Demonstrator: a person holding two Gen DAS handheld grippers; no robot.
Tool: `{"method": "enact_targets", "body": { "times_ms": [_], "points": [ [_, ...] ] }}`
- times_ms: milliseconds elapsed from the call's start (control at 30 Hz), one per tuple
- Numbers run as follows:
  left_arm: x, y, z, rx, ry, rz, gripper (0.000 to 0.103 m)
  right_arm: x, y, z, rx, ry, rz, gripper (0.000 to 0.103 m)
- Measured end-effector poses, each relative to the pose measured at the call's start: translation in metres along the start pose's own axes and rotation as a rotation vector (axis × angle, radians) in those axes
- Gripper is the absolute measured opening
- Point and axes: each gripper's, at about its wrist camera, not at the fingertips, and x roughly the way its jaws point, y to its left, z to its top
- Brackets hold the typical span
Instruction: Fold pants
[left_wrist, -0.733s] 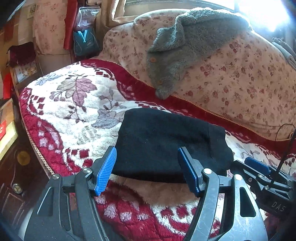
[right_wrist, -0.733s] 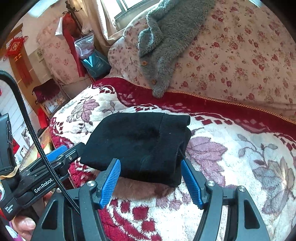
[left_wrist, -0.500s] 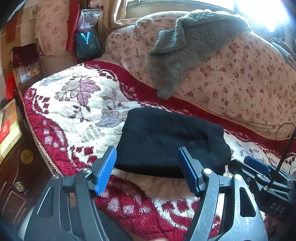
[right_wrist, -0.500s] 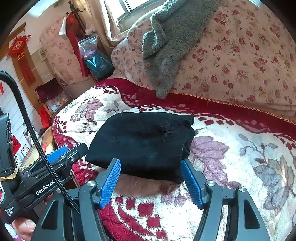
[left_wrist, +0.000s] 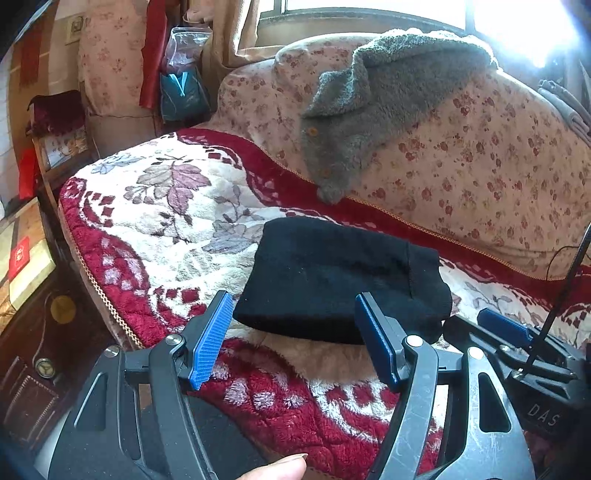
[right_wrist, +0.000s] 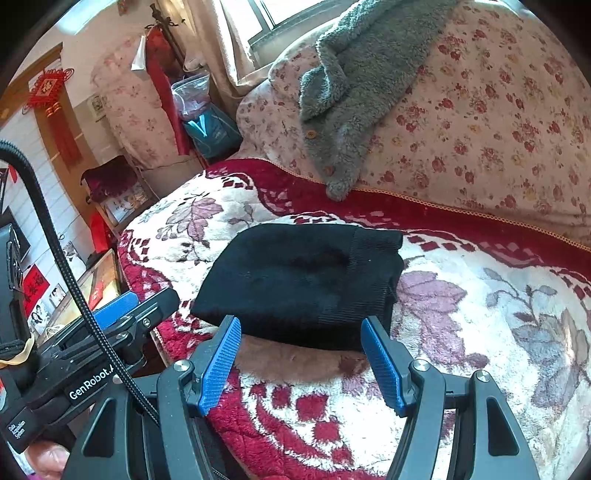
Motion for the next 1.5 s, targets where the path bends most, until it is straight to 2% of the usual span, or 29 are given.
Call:
{"method": "enact_targets", "body": {
  "times_ms": [733,1200,1500],
  "points": [
    [0.006,0.020,-0.003,-0.061,0.016,0.002,0.069,0.012,0.015,-0.002,-0.044,0.031,-0.007,0.066],
    [0.012,0.024,-0.004,-0.077,0.029,0.000,0.069,0.022,0.018,0.001,-0.051,0.046,-0.005,0.066],
    [0.023,0.016,0.001,-0.052,0.040,-0.011,0.069,0.028,0.010,0.006,-0.039,0.046,-0.022,0.066]
  ]
}}
